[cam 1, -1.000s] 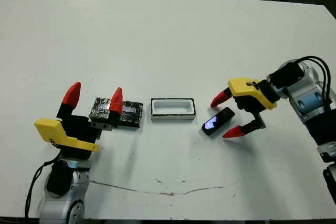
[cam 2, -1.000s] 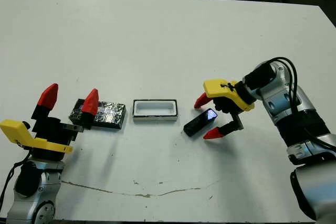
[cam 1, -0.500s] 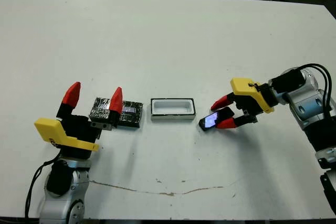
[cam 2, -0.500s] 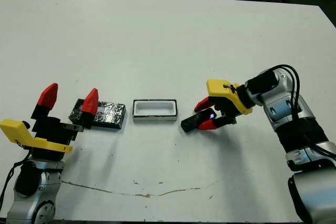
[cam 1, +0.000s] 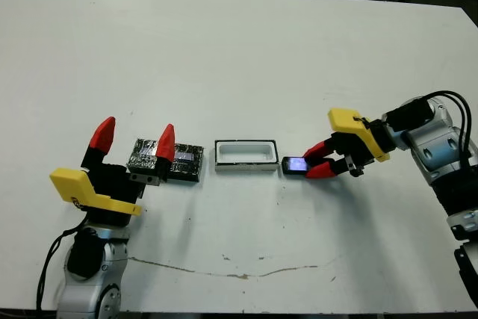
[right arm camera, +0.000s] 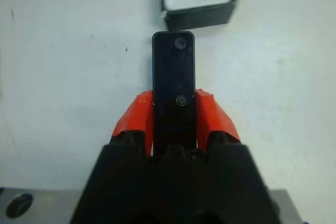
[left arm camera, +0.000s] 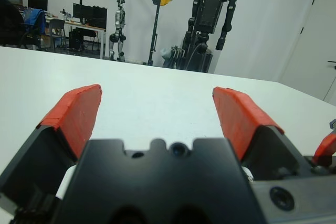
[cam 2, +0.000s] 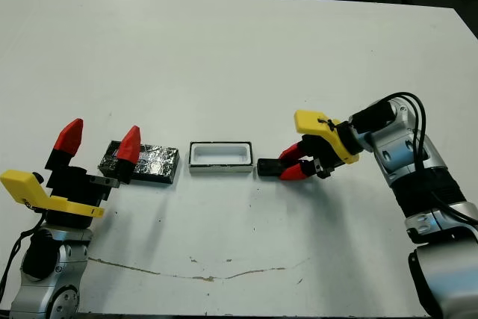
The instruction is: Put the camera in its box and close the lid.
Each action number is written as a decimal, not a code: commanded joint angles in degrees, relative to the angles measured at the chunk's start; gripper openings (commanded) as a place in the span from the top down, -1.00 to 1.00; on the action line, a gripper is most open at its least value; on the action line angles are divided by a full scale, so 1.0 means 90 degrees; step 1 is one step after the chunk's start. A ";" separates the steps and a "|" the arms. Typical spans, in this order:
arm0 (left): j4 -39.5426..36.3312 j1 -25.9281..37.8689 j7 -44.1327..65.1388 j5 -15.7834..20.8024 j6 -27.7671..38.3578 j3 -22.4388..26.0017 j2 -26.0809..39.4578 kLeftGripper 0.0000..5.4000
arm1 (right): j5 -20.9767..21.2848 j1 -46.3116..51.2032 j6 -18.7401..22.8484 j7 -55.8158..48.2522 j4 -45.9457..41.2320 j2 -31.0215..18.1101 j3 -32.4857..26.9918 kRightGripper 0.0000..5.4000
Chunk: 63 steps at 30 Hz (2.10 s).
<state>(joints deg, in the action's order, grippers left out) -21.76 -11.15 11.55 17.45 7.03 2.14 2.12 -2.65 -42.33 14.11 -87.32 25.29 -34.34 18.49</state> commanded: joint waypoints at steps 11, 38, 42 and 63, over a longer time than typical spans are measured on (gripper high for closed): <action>0.0019 -0.0064 -0.0008 -0.0065 0.0001 -0.0016 0.0009 -1.00 | -0.0781 -0.0566 0.0357 0.0376 -0.0139 -0.0225 -0.1094 0.39; 0.0036 -0.0109 -0.0030 -0.0069 0.0041 -0.0057 -0.0061 -1.00 | -0.0823 -0.0321 0.0717 0.1627 -0.0436 0.1948 0.0150 0.39; 0.0077 -0.0100 0.0010 -0.0031 0.0083 -0.0053 -0.0058 -1.00 | -0.0801 -0.0354 0.0560 0.1566 -0.0297 0.2023 0.0132 0.39; 0.0055 -0.0122 -0.0031 -0.0029 0.0051 -0.0062 -0.0069 -1.00 | -0.0496 -0.0262 0.0866 0.1786 -0.0640 0.1622 0.0098 0.39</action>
<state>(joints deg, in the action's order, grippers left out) -21.45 -11.36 11.64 17.51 7.64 1.51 1.73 -7.67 -45.06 22.63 -71.57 20.05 -18.38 19.47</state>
